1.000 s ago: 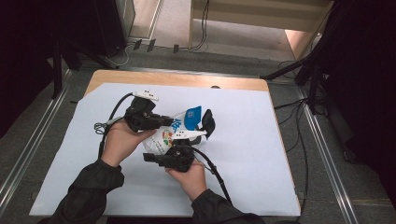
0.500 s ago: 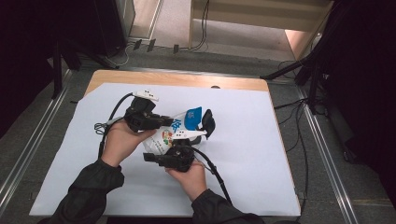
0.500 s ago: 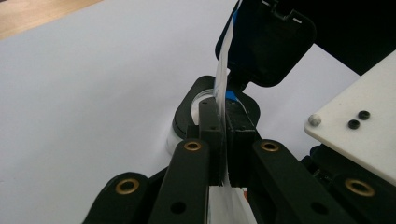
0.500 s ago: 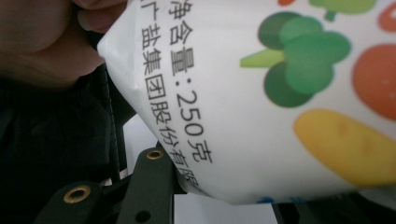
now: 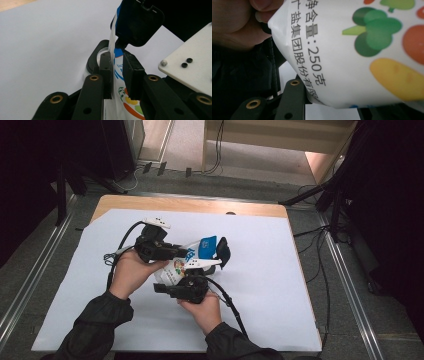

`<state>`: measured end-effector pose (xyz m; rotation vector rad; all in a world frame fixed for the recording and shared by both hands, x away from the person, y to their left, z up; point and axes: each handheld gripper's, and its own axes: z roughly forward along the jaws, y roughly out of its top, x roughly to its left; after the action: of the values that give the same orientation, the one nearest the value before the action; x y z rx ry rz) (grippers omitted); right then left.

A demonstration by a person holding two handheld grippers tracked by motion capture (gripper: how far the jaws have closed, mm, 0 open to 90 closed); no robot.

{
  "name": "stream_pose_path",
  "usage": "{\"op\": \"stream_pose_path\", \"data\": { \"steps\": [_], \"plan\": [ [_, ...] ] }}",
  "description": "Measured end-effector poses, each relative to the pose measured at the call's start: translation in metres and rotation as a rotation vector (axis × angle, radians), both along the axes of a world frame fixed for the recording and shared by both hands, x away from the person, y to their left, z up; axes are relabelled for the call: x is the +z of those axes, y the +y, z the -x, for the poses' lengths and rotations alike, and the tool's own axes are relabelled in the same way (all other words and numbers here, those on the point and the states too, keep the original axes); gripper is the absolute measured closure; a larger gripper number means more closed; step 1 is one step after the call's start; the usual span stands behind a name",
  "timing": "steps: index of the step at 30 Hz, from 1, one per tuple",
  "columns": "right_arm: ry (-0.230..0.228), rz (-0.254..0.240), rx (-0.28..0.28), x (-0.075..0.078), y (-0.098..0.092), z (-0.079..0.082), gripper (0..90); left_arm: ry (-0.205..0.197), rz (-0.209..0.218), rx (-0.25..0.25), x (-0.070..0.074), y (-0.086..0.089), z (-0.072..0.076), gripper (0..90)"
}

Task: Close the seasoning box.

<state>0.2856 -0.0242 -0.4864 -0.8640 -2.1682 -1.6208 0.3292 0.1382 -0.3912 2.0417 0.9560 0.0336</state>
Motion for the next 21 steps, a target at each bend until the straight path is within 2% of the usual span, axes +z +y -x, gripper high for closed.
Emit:
{"op": "stream_pose_path", "data": {
  "steps": [15,21],
  "plan": [
    [0.005,-0.011,-0.003,0.0013,-0.001,-0.001,69.5,0.012,-0.012,-0.012,0.002,0.0015,0.0014,77.3],
    [-0.004,-0.015,-0.005,0.002,-0.0021,-0.0017,69.5,0.006,-0.022,-0.009,0.006,0.0028,0.0033,80.6]
  ]
}}
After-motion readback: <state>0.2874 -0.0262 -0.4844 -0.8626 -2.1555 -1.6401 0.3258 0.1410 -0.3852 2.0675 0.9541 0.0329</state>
